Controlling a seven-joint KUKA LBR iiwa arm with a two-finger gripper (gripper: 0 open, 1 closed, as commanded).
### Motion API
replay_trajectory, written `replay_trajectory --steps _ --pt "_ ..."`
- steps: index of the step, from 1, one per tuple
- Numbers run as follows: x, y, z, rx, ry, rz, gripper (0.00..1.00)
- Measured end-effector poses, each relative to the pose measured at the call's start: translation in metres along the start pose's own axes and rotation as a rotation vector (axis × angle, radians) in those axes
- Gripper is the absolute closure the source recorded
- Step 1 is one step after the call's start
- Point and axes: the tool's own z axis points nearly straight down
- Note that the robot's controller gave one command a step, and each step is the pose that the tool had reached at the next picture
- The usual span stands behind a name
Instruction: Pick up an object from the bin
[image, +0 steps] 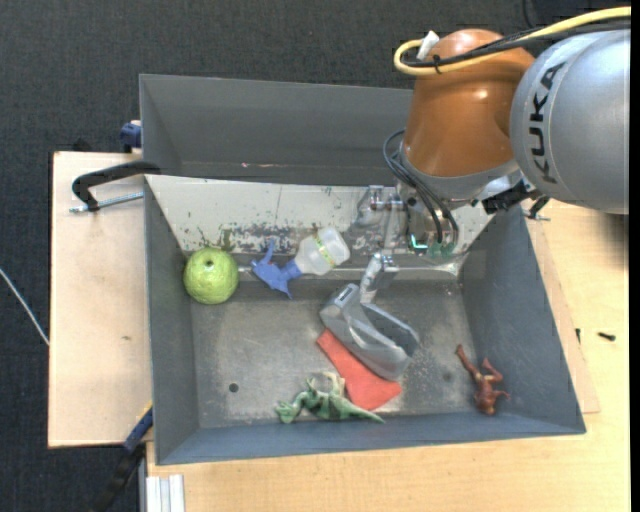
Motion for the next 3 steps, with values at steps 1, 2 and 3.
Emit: replay_trajectory --steps 1,2,3 --pt "-0.002 0.0 -0.005 -0.001 -0.008 0.001 0.0" --pt "0.013 0.004 0.049 0.0 -0.013 -0.041 0.0" --pt "0.013 -0.016 0.115 -0.006 -0.004 -0.11 0.0"
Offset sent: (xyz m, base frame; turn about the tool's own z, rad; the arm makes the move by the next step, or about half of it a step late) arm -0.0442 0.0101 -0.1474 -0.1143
